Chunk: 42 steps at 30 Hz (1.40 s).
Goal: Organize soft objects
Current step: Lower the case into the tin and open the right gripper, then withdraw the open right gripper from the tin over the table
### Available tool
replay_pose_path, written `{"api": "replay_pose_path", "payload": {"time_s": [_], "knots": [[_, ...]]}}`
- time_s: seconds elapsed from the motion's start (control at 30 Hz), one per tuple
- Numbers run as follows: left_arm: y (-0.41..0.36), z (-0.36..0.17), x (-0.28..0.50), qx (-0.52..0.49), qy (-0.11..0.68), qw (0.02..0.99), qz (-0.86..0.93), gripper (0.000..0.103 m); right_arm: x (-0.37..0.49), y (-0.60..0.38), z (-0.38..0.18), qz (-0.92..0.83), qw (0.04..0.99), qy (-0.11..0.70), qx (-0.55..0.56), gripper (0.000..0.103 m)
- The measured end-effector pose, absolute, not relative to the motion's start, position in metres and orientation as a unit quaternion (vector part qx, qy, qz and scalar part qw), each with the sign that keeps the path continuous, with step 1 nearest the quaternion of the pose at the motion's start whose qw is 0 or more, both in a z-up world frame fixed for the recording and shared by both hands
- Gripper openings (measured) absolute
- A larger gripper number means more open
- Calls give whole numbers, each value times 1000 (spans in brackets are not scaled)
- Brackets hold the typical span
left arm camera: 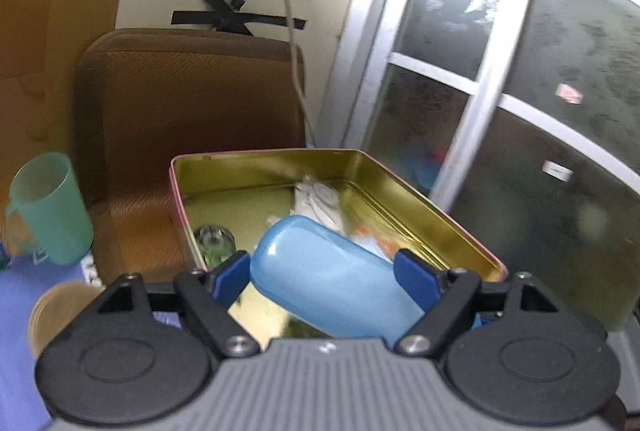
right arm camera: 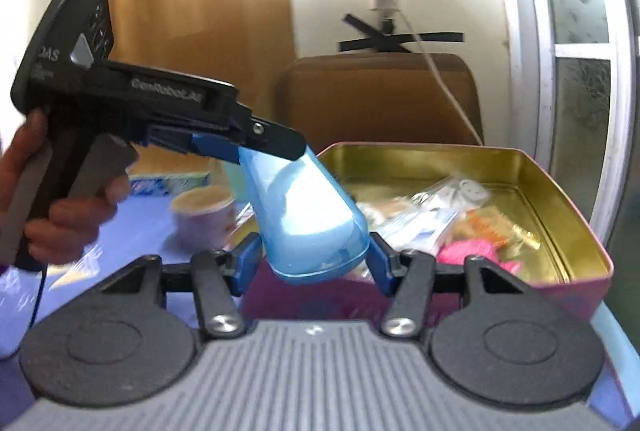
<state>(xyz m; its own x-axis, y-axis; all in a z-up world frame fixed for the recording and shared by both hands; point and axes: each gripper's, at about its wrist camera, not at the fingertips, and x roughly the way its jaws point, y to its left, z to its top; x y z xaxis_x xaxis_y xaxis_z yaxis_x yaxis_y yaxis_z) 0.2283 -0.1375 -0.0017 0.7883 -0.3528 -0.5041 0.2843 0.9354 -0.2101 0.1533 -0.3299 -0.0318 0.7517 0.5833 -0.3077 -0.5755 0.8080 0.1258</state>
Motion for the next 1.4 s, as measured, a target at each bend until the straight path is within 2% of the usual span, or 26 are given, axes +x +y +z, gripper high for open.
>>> {"api": "replay_pose_path", "payload": {"time_s": [0.07, 0.17, 0.27, 0.43, 0.63, 0.9, 1.07, 1.4], "knots": [[-147, -7, 249, -42, 288, 947, -140, 84, 171, -322, -35, 291, 942, 166, 14, 59], [-157, -19, 265, -3, 305, 948, -85, 83, 202, -305, -45, 262, 951, 164, 1, 66], [-157, -24, 261, -4, 319, 946, -57, 82, 212, -304, -51, 250, 953, 173, 14, 66], [-158, -20, 223, 4, 314, 949, -28, 84, 182, -320, -44, 248, 955, 153, 52, 66], [-157, -7, 165, 20, 301, 953, 10, 95, 135, -336, -33, 225, 961, 134, 86, 67], [-136, -11, 89, 39, 298, 951, 74, 103, 96, -337, -43, 225, 939, 190, 178, 68], [-113, -24, 55, 30, 319, 941, 110, 103, 86, -320, -49, 249, 916, 230, 212, 68], [-88, -45, 20, 23, 348, 925, 148, 103, 58, -281, -49, 274, 905, 252, 206, 73]]}}
